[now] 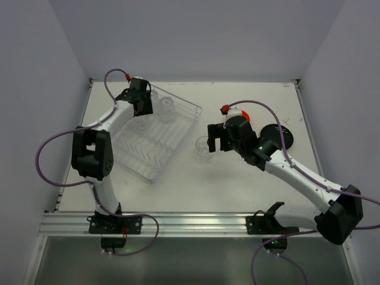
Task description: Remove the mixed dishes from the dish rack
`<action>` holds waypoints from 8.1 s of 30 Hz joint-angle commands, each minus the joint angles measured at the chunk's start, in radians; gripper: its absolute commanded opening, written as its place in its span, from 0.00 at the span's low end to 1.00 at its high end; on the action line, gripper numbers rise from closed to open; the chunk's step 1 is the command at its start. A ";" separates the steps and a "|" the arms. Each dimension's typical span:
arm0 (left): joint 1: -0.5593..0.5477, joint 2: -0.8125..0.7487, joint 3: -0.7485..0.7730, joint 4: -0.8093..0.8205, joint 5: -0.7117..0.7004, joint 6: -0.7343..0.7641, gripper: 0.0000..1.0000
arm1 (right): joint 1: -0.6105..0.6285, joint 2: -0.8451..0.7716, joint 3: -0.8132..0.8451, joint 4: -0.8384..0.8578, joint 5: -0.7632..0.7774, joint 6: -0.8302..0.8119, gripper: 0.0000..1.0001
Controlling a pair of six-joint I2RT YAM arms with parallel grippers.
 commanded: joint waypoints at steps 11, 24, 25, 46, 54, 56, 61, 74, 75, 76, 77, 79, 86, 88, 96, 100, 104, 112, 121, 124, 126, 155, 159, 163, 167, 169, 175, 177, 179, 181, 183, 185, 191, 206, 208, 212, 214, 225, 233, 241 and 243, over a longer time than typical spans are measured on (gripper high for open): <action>-0.053 -0.264 -0.054 0.053 0.124 -0.039 0.00 | -0.002 -0.026 0.013 0.011 0.032 0.007 0.99; -0.093 -0.806 -0.512 0.419 0.882 -0.224 0.00 | -0.001 -0.399 -0.194 0.292 -0.134 0.021 0.99; -0.096 -0.867 -0.540 0.442 0.900 -0.247 0.00 | -0.002 -0.420 -0.211 0.316 -0.173 0.021 0.99; -0.187 -1.225 -1.094 1.058 0.940 -0.887 0.00 | 0.053 -0.192 -0.331 1.133 -0.957 0.484 0.77; -0.190 -1.237 -1.112 1.084 0.943 -0.892 0.00 | 0.133 -0.096 -0.318 1.238 -0.866 0.550 0.56; -0.190 -1.254 -1.148 1.087 0.940 -0.896 0.00 | 0.136 -0.091 -0.337 1.275 -0.863 0.570 0.44; -0.190 -1.280 -1.174 1.101 0.940 -0.900 0.00 | 0.140 -0.094 -0.381 1.346 -0.824 0.595 0.00; -0.162 -1.237 -0.749 0.313 0.760 -0.368 1.00 | 0.139 -0.362 -0.262 0.626 -0.453 0.279 0.00; -0.159 -1.225 -0.708 0.254 0.703 -0.317 1.00 | 0.139 -0.400 -0.234 0.429 -0.309 0.264 0.00; -0.157 -1.217 -0.624 0.198 0.662 -0.224 1.00 | 0.136 -0.414 -0.181 0.336 -0.250 0.251 0.00; -0.159 -1.211 -0.585 0.077 0.620 -0.179 1.00 | 0.134 -0.427 -0.154 0.162 -0.194 0.233 0.00; -0.159 -1.213 -0.513 -0.017 0.485 -0.055 1.00 | 0.116 -0.438 -0.090 0.001 -0.026 0.230 0.00; -0.202 -1.315 -0.618 -0.092 0.076 0.049 1.00 | -0.188 -0.281 0.067 -0.421 -0.040 0.121 0.00; -0.202 -1.352 -0.719 -0.035 0.052 0.039 1.00 | -0.209 -0.189 0.128 -0.458 -0.026 0.080 0.00; -0.202 -1.400 -0.810 -0.004 0.014 -0.001 1.00 | -0.215 0.136 0.300 -0.591 -0.023 -0.017 0.00; -0.203 -1.435 -0.820 -0.002 0.003 -0.007 1.00 | -0.215 0.272 0.318 -0.585 -0.035 -0.052 0.00; -0.205 -1.444 -0.824 -0.004 0.000 -0.010 1.00 | -0.208 0.351 0.332 -0.552 -0.078 -0.072 0.00; -0.214 -1.443 -0.826 -0.007 -0.008 -0.016 1.00 | -0.169 0.481 0.344 -0.487 -0.133 -0.089 0.00; -0.222 -1.431 -0.826 -0.007 -0.012 -0.016 1.00 | -0.156 0.552 0.410 -0.472 -0.170 -0.098 0.00; -0.225 -1.428 -0.826 -0.008 -0.014 -0.019 1.00 | -0.156 0.566 0.413 -0.463 -0.158 -0.106 0.01; -0.226 -1.428 -0.826 -0.008 -0.015 -0.019 1.00 | -0.156 0.579 0.415 -0.466 -0.144 -0.106 0.02; -0.228 -1.253 -0.735 -0.012 0.035 -0.008 1.00 | -0.172 -0.064 0.166 -0.258 -0.078 -0.037 0.99; -0.228 -1.127 -0.637 -0.018 -0.017 -0.060 1.00 | -0.172 -0.230 0.016 -0.038 -0.052 0.012 0.99; -0.228 -1.029 -0.562 0.102 0.043 -0.070 1.00 | -0.172 -0.339 -0.067 0.070 0.061 0.050 0.99; -0.228 -0.964 -0.637 0.391 0.188 -0.090 1.00 | -0.172 -0.430 -0.175 0.149 0.127 0.081 0.99; -0.228 -0.883 -0.662 0.591 0.232 -0.065 1.00 | -0.176 -0.448 -0.198 0.180 0.143 0.070 0.99; -0.210 -0.397 -0.208 0.294 0.112 0.120 1.00 | -0.177 -0.465 -0.225 0.165 0.172 0.070 0.99; -0.199 -0.266 -0.124 0.228 0.133 0.153 1.00 | -0.177 -0.487 -0.229 0.166 0.128 0.061 0.99; -0.185 -0.198 -0.019 0.164 0.133 0.174 1.00 | -0.177 -0.497 -0.240 0.177 0.111 0.049 0.99; -0.168 -0.133 0.036 0.153 0.161 0.183 1.00 | -0.177 -0.494 -0.242 0.182 0.088 0.046 0.99; -0.139 -0.093 0.059 0.143 0.213 0.191 1.00 | -0.176 -0.490 -0.238 0.174 0.069 0.044 0.99; -0.124 -0.055 0.098 0.116 0.248 0.196 1.00 | -0.177 -0.491 -0.240 0.171 0.062 0.043 0.99; -0.081 0.033 0.154 0.079 0.345 0.234 1.00 | -0.177 -0.467 -0.238 0.180 0.043 0.037 0.99; -0.078 0.166 0.243 0.067 0.399 0.254 0.99 | -0.176 -0.445 -0.229 0.174 0.020 0.027 0.99; -0.079 0.191 0.263 0.067 0.412 0.263 0.99 | -0.177 -0.447 -0.232 0.176 0.013 0.027 0.99; -0.085 0.220 0.296 0.065 0.428 0.265 0.98 | -0.177 -0.436 -0.229 0.177 0.002 0.026 0.99; -0.087 0.229 0.305 0.068 0.425 0.265 0.97 | -0.177 -0.434 -0.226 0.176 -0.007 0.026 0.99; -0.096 0.255 0.308 0.088 0.403 0.271 0.78 | -0.177 -0.442 -0.229 0.177 -0.018 0.026 0.99; -0.121 0.180 0.248 0.102 0.400 0.230 0.34 | -0.176 -0.444 -0.231 0.179 -0.018 0.026 0.99; -0.168 -0.016 0.156 0.146 0.397 0.171 0.00 | -0.177 -0.445 -0.231 0.179 -0.023 0.026 0.99; -0.179 -0.092 0.136 0.153 0.391 0.164 0.00 | -0.177 -0.450 -0.231 0.180 -0.018 0.026 0.99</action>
